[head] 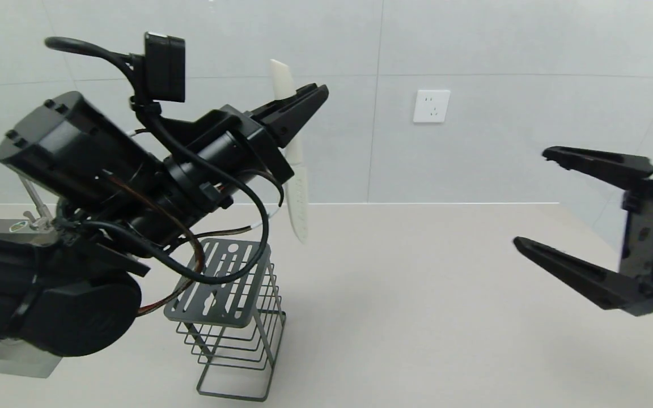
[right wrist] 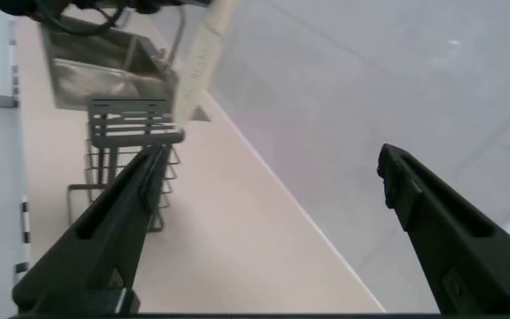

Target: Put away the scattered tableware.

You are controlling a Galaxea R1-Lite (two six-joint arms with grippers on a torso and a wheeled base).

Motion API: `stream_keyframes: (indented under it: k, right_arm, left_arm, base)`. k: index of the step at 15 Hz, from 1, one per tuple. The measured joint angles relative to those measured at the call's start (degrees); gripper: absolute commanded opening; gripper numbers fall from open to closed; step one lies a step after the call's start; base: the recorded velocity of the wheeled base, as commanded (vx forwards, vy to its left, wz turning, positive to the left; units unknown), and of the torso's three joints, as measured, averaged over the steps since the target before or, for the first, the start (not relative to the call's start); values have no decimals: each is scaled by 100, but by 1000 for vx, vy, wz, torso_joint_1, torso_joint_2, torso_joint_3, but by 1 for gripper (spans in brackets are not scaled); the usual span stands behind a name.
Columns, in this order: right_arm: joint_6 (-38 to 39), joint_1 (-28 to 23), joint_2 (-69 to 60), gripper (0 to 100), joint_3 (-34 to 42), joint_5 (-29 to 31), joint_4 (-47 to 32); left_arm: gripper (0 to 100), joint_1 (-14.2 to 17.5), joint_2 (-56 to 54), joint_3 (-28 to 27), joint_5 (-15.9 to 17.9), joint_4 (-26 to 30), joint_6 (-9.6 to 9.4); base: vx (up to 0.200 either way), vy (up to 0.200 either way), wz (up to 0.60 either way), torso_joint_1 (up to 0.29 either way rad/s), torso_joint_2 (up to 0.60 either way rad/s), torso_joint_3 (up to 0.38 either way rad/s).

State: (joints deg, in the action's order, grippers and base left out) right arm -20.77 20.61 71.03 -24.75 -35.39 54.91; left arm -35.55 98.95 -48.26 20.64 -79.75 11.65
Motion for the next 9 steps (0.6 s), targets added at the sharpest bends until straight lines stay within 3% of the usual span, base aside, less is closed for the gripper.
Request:
stream_keyframes:
  k: [4, 9]
  right_arm:
    - [30, -1009, -1477, 100, 424, 233, -6]
    - [35, -2052, -3853, 100, 1124, 329, -178]
  left_arm:
    - [0, 143, -417, 634, -138, 0, -6]
    - [0, 154, -575, 887, -201, -44, -39]
  base:
    - [0, 0, 0, 0, 0, 0]
    - [0, 0, 0, 0, 0, 0]
